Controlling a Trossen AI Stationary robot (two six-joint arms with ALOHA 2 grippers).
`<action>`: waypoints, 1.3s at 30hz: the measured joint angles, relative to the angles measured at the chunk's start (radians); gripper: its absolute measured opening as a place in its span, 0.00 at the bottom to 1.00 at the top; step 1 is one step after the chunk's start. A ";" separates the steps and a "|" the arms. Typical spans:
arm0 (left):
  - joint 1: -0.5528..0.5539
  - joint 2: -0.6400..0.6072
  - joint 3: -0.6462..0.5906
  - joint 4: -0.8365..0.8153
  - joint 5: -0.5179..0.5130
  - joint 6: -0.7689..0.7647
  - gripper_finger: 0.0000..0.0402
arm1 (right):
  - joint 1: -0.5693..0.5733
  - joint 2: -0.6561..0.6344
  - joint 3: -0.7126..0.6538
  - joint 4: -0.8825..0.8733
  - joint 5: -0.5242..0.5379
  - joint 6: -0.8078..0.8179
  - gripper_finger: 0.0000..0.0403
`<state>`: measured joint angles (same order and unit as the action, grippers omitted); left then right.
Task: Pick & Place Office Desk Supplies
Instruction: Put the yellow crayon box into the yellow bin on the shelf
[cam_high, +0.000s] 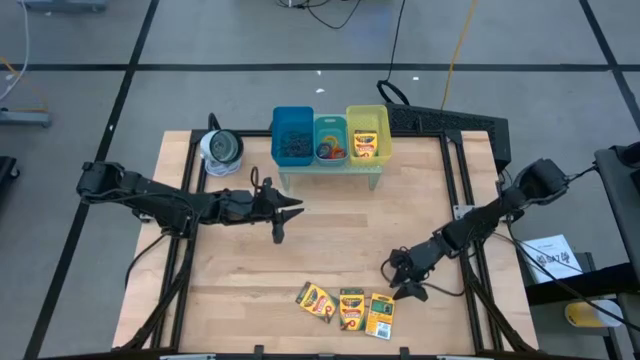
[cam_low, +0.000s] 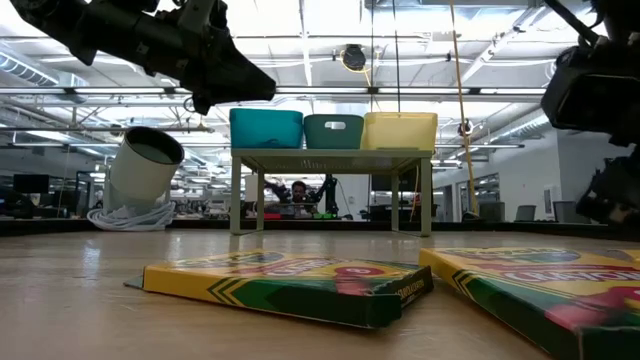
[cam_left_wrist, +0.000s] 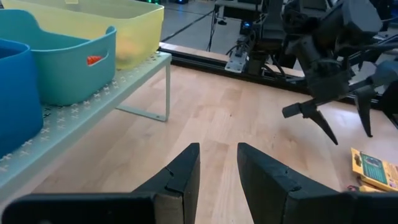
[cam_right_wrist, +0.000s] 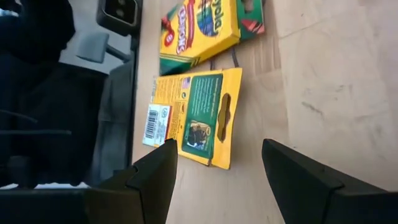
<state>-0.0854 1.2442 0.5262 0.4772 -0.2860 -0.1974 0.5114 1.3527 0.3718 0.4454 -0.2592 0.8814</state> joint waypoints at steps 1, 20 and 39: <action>0.000 0.000 0.000 -0.001 0.003 0.000 0.29 | 0.002 0.017 0.008 0.000 0.000 0.000 0.56; 0.000 0.000 0.000 -0.001 0.007 -0.016 0.29 | 0.028 0.163 0.024 0.124 -0.080 0.077 0.56; 0.000 0.000 -0.001 -0.001 0.007 -0.016 0.29 | 0.061 0.183 0.041 0.148 -0.024 0.093 0.53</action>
<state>-0.0856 1.2438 0.5255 0.4759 -0.2793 -0.2134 0.5720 1.5357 0.4132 0.5930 -0.2836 0.9749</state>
